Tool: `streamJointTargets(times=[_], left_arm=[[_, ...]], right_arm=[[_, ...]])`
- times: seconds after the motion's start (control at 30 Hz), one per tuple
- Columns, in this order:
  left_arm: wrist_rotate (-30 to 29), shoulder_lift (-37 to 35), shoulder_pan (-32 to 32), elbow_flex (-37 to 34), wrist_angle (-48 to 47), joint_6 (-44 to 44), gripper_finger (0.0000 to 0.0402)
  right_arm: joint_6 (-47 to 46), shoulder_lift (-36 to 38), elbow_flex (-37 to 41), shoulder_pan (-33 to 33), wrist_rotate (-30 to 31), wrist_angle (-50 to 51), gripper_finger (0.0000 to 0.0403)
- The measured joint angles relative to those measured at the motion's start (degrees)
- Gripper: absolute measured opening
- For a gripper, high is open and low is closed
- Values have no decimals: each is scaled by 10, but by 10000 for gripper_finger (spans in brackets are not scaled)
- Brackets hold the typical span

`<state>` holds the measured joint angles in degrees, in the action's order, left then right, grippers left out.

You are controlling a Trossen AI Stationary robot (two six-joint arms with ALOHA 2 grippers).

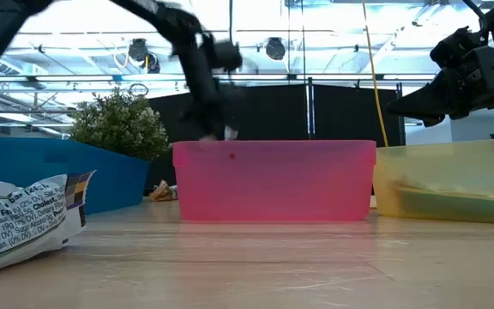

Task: Pick and place Granola Bars by type
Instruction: Put the yellow granola bar into the red bin

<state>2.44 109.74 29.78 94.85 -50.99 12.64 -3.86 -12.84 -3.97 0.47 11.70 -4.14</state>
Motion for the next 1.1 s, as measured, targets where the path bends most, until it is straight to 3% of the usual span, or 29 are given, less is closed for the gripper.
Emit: streamJointTargets(times=[0.23,0.4,0.5,0.73,0.9,1.1], left_arm=[[70,-80,-154,1,-22,22,22],[62,-71,-268,1,-27,68,21],[48,-45,-306,1,-26,84,21],[53,46,-304,0,30,85,20],[108,81,-278,0,43,96,21],[96,82,-272,0,43,77,120]], right_arm=[[0,0,0,0,0,0,73],[0,0,0,0,0,0,73],[0,0,0,0,1,0,73],[-13,0,0,0,0,-1,73],[-28,0,0,0,0,-1,73],[-24,0,0,0,0,-1,73]])
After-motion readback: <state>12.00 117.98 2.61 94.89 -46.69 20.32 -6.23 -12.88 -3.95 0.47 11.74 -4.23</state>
